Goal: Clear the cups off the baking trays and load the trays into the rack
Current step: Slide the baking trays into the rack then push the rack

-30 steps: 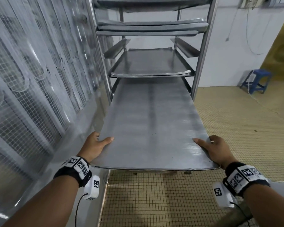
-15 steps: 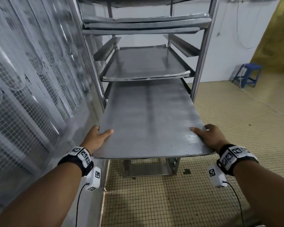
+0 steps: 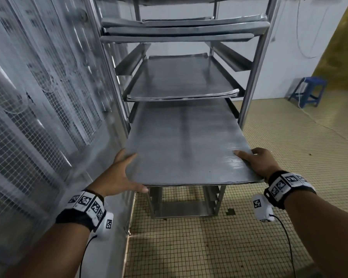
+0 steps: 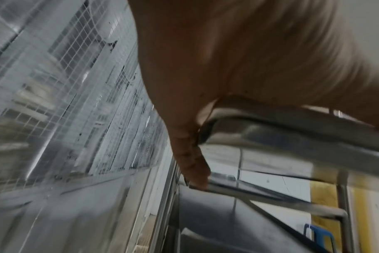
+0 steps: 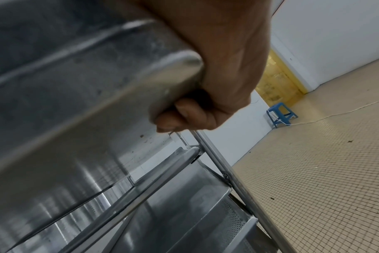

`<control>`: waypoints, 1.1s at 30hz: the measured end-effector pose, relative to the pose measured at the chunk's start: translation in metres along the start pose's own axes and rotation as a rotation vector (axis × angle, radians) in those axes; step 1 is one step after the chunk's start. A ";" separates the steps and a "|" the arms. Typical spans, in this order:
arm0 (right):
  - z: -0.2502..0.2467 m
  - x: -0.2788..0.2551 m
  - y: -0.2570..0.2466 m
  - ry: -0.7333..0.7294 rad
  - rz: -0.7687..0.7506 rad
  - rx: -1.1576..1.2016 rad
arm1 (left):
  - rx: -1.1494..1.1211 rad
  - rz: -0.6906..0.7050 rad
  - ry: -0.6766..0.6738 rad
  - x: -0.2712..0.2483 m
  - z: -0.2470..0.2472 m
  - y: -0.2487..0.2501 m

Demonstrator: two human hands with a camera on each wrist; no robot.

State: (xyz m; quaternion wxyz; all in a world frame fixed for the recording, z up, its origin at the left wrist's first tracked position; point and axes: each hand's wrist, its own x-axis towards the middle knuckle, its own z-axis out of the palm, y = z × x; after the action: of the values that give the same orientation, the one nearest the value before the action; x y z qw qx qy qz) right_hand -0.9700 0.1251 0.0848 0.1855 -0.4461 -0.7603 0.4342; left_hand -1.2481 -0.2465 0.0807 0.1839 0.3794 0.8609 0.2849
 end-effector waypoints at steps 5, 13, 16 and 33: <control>-0.004 0.007 0.012 0.022 0.030 0.149 | 0.016 0.035 0.070 -0.007 0.003 0.002; -0.012 -0.034 0.023 -0.171 -0.365 -0.112 | -0.012 0.048 0.172 0.002 -0.007 0.001; -0.005 -0.037 0.031 -0.088 -0.530 -0.327 | -0.011 0.049 0.176 0.010 -0.006 0.000; 0.016 0.034 -0.029 -0.053 -0.531 -0.608 | 0.348 0.102 0.184 0.095 -0.037 -0.004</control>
State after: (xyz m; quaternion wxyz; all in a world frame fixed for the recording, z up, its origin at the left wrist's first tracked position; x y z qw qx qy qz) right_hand -1.0136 0.1397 0.0963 0.1314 -0.2573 -0.9474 0.1380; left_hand -1.3310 -0.1901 0.0970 0.0215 0.4209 0.8899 0.1743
